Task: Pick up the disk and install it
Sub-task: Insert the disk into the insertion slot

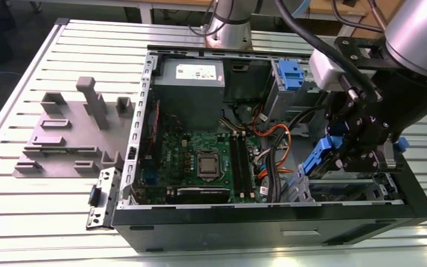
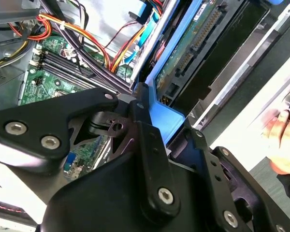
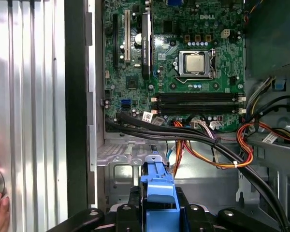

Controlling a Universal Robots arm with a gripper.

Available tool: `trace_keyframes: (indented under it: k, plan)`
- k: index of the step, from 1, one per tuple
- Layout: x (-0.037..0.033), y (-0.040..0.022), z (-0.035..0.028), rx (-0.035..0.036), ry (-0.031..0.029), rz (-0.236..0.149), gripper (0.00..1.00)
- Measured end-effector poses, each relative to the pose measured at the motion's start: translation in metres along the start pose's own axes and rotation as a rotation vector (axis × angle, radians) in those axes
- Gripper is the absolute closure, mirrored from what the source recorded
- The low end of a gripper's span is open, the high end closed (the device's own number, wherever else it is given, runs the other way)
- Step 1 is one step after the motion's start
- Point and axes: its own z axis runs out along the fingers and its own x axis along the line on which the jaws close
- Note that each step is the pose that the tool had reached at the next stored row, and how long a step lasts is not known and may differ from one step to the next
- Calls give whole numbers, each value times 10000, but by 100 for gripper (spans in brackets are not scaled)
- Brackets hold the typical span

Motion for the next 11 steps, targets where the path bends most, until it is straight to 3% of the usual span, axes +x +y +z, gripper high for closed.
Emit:
trace_keyframes:
  k: [11]
  plan:
    - [1,-8,109,0,1,0,64]
